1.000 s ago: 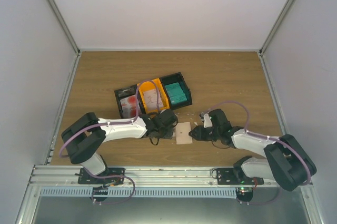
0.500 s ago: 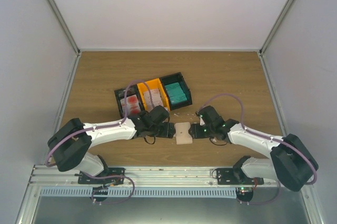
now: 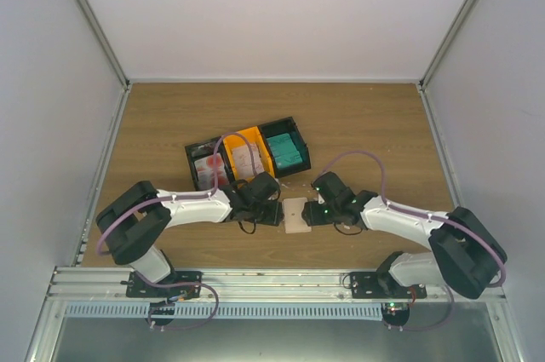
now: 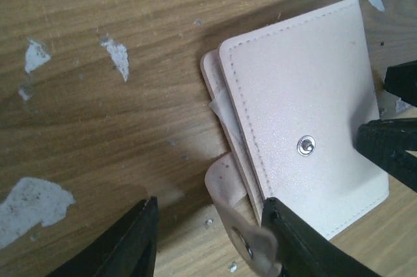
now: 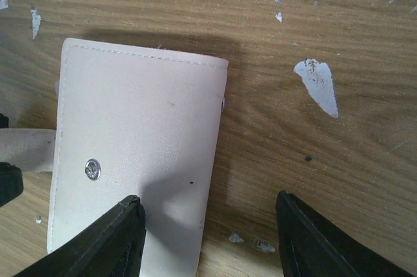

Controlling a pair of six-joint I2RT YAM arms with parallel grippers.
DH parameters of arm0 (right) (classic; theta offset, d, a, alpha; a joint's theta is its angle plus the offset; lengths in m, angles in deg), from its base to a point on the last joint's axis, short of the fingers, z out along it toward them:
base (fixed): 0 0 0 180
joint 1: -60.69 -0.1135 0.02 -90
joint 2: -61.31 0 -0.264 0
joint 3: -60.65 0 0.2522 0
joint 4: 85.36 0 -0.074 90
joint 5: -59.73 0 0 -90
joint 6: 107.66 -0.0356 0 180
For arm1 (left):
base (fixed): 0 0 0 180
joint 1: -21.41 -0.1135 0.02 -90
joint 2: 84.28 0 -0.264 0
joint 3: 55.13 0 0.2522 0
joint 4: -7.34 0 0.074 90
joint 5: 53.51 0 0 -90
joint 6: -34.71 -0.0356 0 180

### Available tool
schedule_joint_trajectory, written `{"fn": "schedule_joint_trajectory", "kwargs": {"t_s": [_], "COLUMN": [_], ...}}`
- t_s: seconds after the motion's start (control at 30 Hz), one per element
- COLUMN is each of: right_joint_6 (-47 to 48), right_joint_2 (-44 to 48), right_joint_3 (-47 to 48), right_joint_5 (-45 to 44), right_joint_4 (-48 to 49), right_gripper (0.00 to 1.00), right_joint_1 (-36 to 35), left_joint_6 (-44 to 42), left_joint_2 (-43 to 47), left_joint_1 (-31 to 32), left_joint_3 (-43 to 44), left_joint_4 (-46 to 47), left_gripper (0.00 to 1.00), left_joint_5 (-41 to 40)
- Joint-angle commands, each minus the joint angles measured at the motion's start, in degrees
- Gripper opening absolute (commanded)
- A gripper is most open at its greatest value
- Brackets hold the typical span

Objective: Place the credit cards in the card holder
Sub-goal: Open the card holder at the center of the board.

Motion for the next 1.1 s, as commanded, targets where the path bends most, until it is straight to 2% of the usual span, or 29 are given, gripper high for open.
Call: {"fn": "schedule_joint_trajectory", "kwargs": {"t_s": [0.0,0.07,0.1,0.17,0.37,0.5,0.7,0.77,0.87,1.07], "right_joint_6": [-0.36,-0.42,-0.46,-0.81,-2.64,-7.49,-14.78,-16.13,-15.92,-9.12], "right_joint_2": [-0.83,-1.01,-1.18,-1.45,1.32,7.14,15.66,18.13,20.43,17.73], "right_joint_3": [2.23,3.61,4.19,5.12,6.64,6.26,4.52,3.90,3.24,3.02], "right_joint_5": [-3.34,-5.12,-6.17,-7.18,-8.28,-13.96,-22.35,-23.69,-23.93,-15.12], "right_joint_4": [-2.81,-4.56,-5.14,-5.69,-6.38,-8.92,-13.32,-13.89,-13.91,-10.91], "right_gripper": [0.56,0.56,0.56,0.56,0.58,0.62,0.63,0.63,0.61,0.45], "right_joint_1": [-1.72,-2.97,-3.38,-4.01,-4.18,-4.20,-4.18,-4.19,-4.14,-4.18], "left_joint_6": [-0.10,-0.57,-0.68,-1.01,-1.34,-2.22,-3.73,-4.52,-4.83,-3.85], "left_joint_2": [0.21,1.95,3.05,4.97,9.97,11.74,10.33,9.06,7.98,9.80], "left_joint_1": [-0.30,-0.22,-0.22,-0.22,-0.22,-0.22,-0.01,0.43,0.72,0.61], "left_joint_3": [1.27,1.09,1.02,1.15,1.59,2.83,3.62,4.45,5.30,1.83], "left_joint_4": [0.46,0.57,0.58,0.52,0.36,0.82,9.07,10.58,9.71,6.51], "left_gripper": [0.38,0.24,0.13,0.01,0.00,0.00,0.00,0.00,0.00,0.00], "left_joint_5": [-2.64,-3.20,-3.52,-3.73,-0.60,3.35,15.32,17.04,15.21,7.42]}}
